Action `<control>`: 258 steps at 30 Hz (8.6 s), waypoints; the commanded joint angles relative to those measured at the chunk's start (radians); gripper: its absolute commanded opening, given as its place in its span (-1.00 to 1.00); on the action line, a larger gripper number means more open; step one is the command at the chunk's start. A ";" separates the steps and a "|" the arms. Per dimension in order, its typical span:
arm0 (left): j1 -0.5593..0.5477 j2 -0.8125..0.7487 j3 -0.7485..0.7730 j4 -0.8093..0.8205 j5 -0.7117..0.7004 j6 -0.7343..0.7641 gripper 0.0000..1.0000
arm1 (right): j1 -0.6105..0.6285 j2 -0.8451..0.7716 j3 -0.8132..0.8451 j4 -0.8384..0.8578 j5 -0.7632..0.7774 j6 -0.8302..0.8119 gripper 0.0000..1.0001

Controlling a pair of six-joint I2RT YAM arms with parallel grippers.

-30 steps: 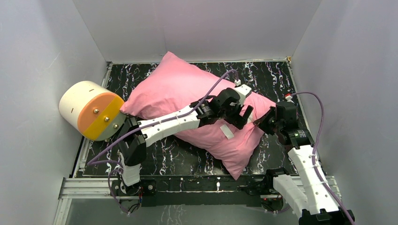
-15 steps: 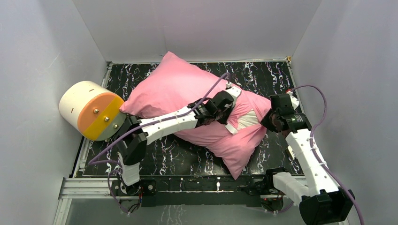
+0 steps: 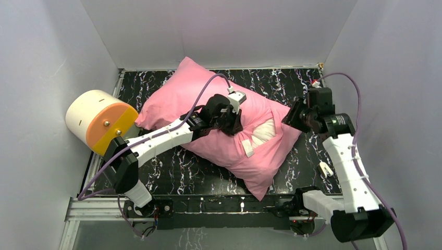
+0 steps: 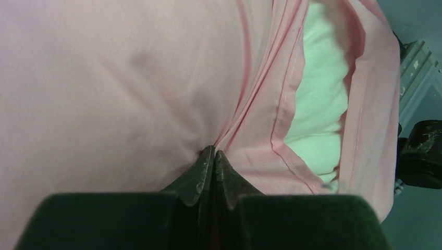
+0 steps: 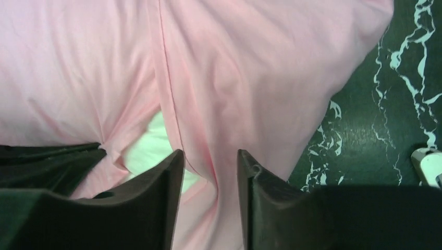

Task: Remove the pillowcase from the pillow
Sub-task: Remove the pillow from the pillowcase.

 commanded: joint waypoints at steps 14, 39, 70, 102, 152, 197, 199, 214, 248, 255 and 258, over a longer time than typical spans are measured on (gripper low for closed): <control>0.019 -0.013 -0.024 -0.142 -0.001 0.001 -1.00 | 0.005 0.276 0.105 0.016 0.235 -0.156 -0.48; -0.164 0.320 0.648 -0.500 -0.079 0.306 0.97 | -0.134 0.100 -0.217 0.162 -0.048 -0.007 -1.00; 0.168 0.091 0.192 -0.287 -0.082 -0.011 -1.00 | -0.354 0.000 -0.006 -0.035 -0.338 -0.122 0.02; 0.151 0.083 0.177 -0.282 -0.185 -0.049 -1.00 | 0.754 0.028 -0.218 -0.079 0.413 0.872 -0.74; -0.089 -0.092 0.129 -0.518 -0.589 -0.054 -1.00 | 0.754 -0.069 -0.483 0.000 0.317 0.843 -0.92; -0.158 -0.086 0.179 -0.472 -0.091 -0.143 0.80 | 0.755 -0.264 -0.541 0.058 0.390 0.883 -0.92; -0.161 -0.047 0.166 -0.477 -0.144 -0.173 0.89 | 0.754 -0.280 -0.530 0.038 0.390 0.879 -0.92; -0.122 0.114 -0.068 -0.155 -0.498 -0.264 -0.67 | 0.754 -0.300 -0.480 0.129 0.223 0.621 -0.96; 0.062 -0.176 -0.095 -0.164 0.070 -0.223 0.72 | 0.753 -0.050 -0.550 0.177 0.283 0.788 -0.95; -0.037 -0.269 -0.198 -0.198 0.014 -0.388 0.81 | 0.754 -0.213 -0.673 0.306 0.293 0.857 -0.92; -0.142 -0.224 -0.167 -0.207 -0.082 -0.451 0.81 | 0.754 -0.233 -0.687 0.298 0.293 0.861 -0.92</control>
